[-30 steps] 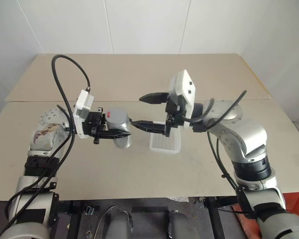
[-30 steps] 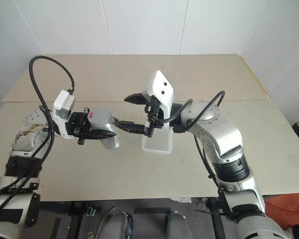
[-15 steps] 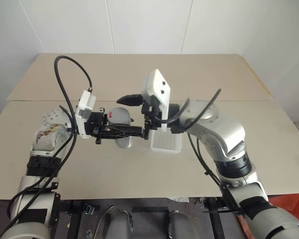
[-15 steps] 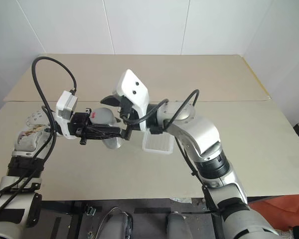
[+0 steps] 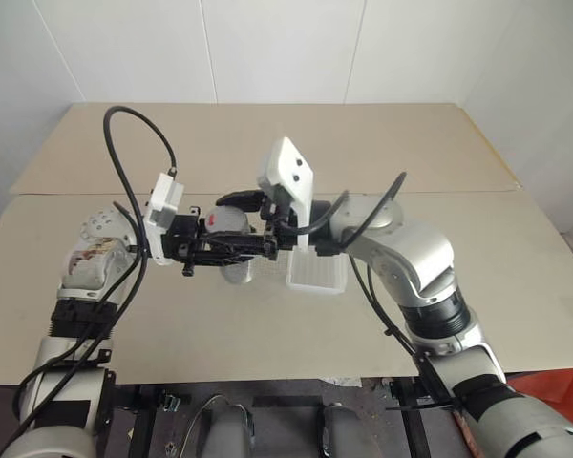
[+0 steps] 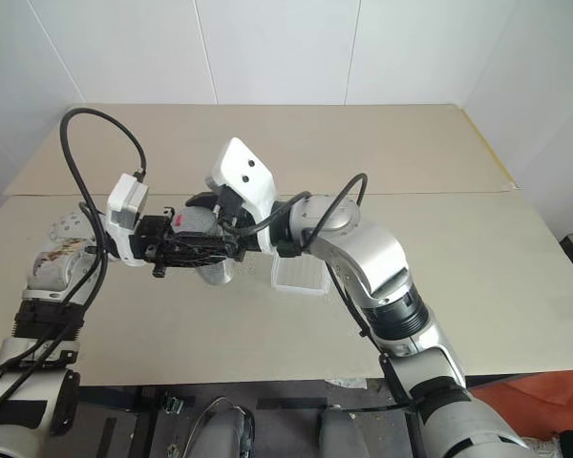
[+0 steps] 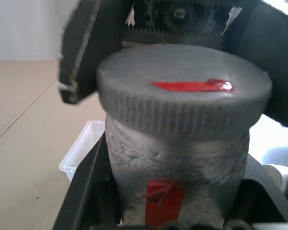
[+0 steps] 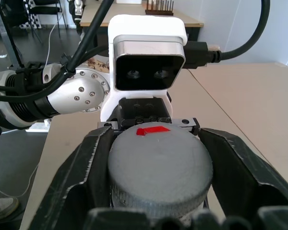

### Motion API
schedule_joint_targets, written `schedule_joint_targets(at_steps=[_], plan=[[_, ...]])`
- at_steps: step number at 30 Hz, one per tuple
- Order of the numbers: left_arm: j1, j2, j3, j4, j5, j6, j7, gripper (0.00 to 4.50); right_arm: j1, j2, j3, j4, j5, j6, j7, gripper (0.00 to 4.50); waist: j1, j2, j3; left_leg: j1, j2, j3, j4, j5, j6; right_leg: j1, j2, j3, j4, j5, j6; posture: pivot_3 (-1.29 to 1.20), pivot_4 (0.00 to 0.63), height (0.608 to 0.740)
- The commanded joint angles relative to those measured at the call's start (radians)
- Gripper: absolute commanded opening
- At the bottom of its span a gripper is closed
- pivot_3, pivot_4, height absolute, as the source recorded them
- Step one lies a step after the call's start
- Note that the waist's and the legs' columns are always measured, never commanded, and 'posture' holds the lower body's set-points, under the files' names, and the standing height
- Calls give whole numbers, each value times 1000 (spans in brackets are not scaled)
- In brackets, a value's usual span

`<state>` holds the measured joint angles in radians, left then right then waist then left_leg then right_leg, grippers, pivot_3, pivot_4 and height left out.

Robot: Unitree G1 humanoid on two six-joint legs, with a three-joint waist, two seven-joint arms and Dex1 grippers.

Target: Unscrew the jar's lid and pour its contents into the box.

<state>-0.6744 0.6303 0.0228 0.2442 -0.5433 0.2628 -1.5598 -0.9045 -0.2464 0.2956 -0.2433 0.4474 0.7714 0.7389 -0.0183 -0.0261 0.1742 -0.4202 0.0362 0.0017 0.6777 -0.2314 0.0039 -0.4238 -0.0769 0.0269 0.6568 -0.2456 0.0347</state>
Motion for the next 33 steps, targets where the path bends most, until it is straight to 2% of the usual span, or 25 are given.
schedule_joint_targets(at_steps=[1, 6, 13, 20, 26, 29, 33], plan=[[1, 13, 14, -33, -6, -9, -4, 1977, -34, 12, -39, -33, 16, 2, -13, 2762, 0, 0, 0, 0, 0, 0, 0, 0, 0, 0, 0, 0, 0, 0, 0, 0, 150, 740], [17, 13, 3, -40, -1, -7, -9, 1977, -51, 16, -93, -32, 57, 26, -24, 2762, 0, 0, 0, 0, 0, 0, 0, 0, 0, 0, 0, 0, 0, 0, 0, 0, 150, 740], [28, 3, -17, -35, 17, -26, -20, 1977, -73, -3, -241, -37, 213, 139, -36, 2762, 1, 0, 0, 0, 0, 0, 0, 0, 0, 0, 0, 0, 0, 0, 0, 0, 150, 740], [24, -10, -7, -34, 19, -25, -5, 1977, 7, -93, -261, -68, 106, 46, -106, 2762, 3, 0, 0, 0, 0, 0, 0, 0, 0, 0, 0, 0, 0, 0, 0, 0, 150, 740], [22, -30, 32, -43, 25, -48, 88, 1977, 321, -232, -302, -104, -100, -46, -262, 2762, 10, -1, 0, -2, -1, -1, 0, 0, 0, 1, -1, -1, -2, 0, 0, 0, 150, 740], [24, -53, 40, -51, 46, -71, 164, 1977, 455, -227, -340, -62, -164, -69, -356, 2762, 6, -1, 0, -2, -1, 0, 0, 0, 0, 0, -1, 0, -2, 0, 0, 0, 150, 740], [32, -77, 34, -64, 66, -98, 226, 1977, 538, -193, -345, 9, -206, -111, -408, 2762, -8, -1, 0, 0, -1, 0, -1, 0, 0, 0, 0, 1, -6, 0, 0, 0, 150, 740]])
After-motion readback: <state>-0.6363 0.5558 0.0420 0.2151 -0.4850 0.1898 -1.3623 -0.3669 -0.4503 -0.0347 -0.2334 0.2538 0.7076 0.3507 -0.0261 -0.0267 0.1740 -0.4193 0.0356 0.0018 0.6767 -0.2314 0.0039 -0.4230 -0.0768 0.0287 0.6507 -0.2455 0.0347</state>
